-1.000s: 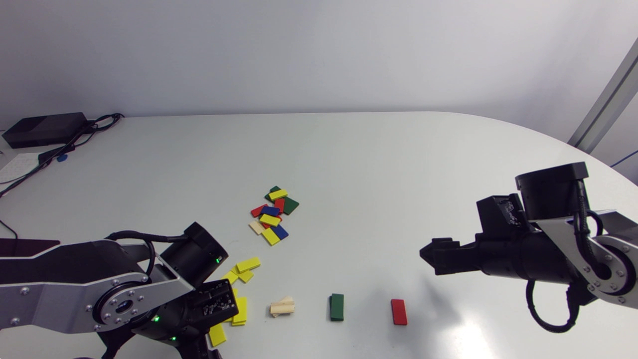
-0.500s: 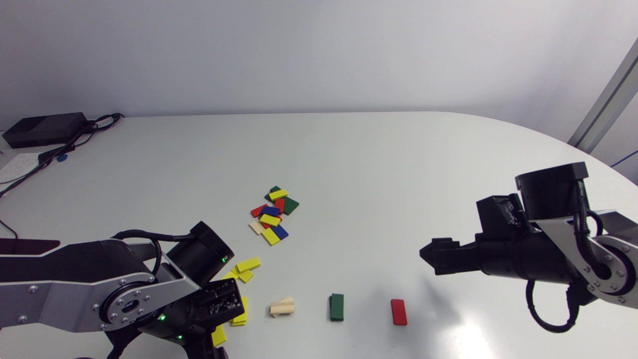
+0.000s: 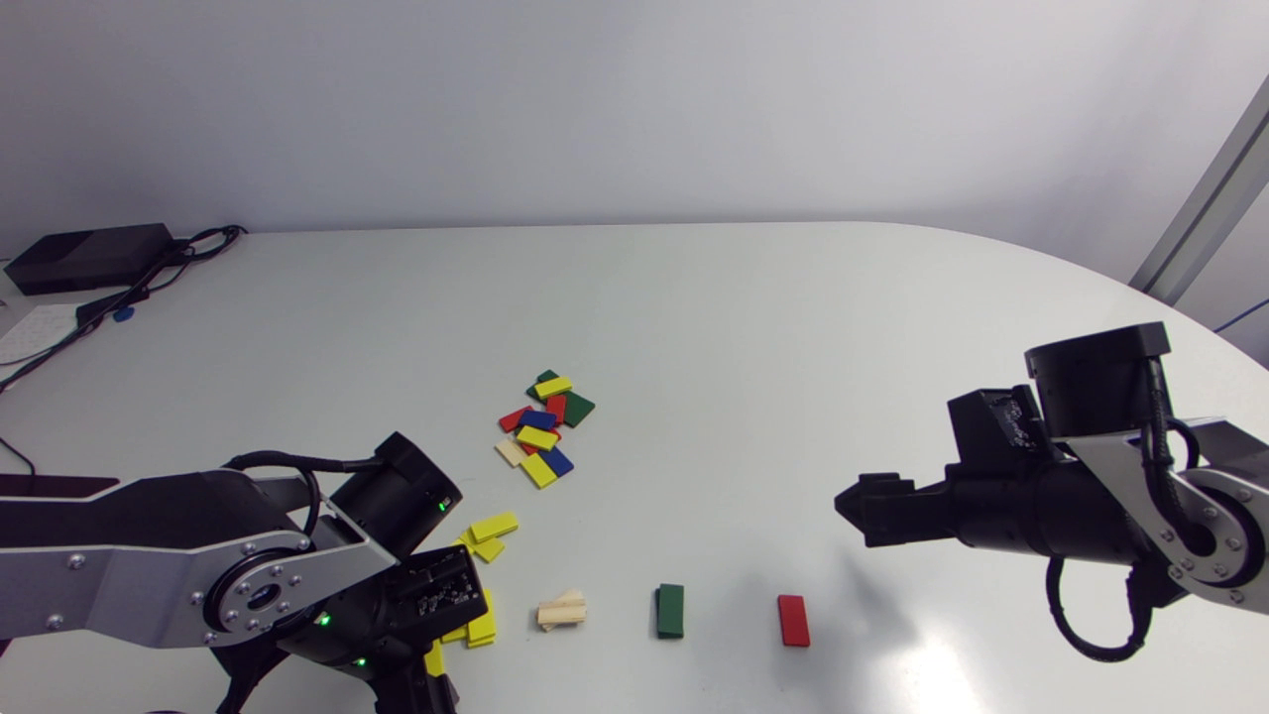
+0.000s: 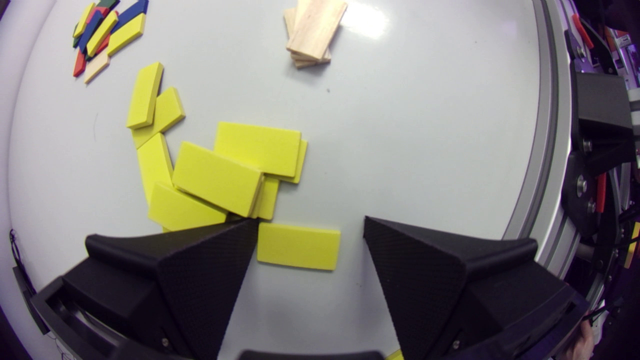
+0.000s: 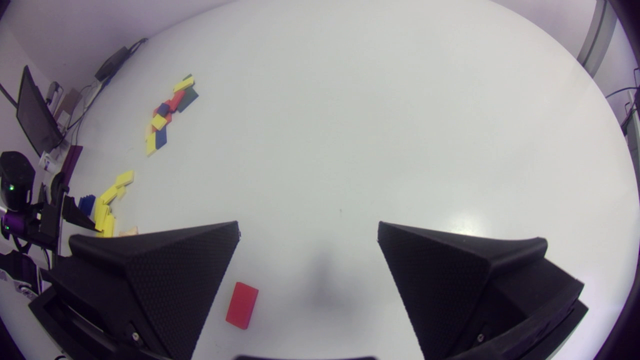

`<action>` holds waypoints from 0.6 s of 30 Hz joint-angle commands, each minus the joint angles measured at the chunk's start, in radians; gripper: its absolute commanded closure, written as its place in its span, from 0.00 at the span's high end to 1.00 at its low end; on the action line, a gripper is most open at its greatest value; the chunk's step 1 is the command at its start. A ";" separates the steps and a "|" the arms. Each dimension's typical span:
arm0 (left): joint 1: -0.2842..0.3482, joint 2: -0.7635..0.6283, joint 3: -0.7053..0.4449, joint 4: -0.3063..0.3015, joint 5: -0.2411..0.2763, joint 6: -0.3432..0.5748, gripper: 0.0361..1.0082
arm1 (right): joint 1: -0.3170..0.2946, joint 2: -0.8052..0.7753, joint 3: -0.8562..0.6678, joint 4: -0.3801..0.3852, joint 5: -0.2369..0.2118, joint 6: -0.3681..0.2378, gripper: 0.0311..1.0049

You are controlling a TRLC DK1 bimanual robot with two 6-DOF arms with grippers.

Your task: Take domino bricks one by one from the mixed stack on the table and place each onto the existing stack of the same color.

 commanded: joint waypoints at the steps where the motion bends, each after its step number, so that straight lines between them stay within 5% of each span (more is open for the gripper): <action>1: 0.008 0.040 -0.078 0.007 -0.045 0.007 0.66 | 0.000 -0.007 -0.034 0.004 -0.001 -0.003 0.97; 18: 0.042 -0.030 -0.120 -0.041 -0.048 0.121 0.73 | -0.002 -0.010 -0.036 0.004 -0.001 -0.003 0.97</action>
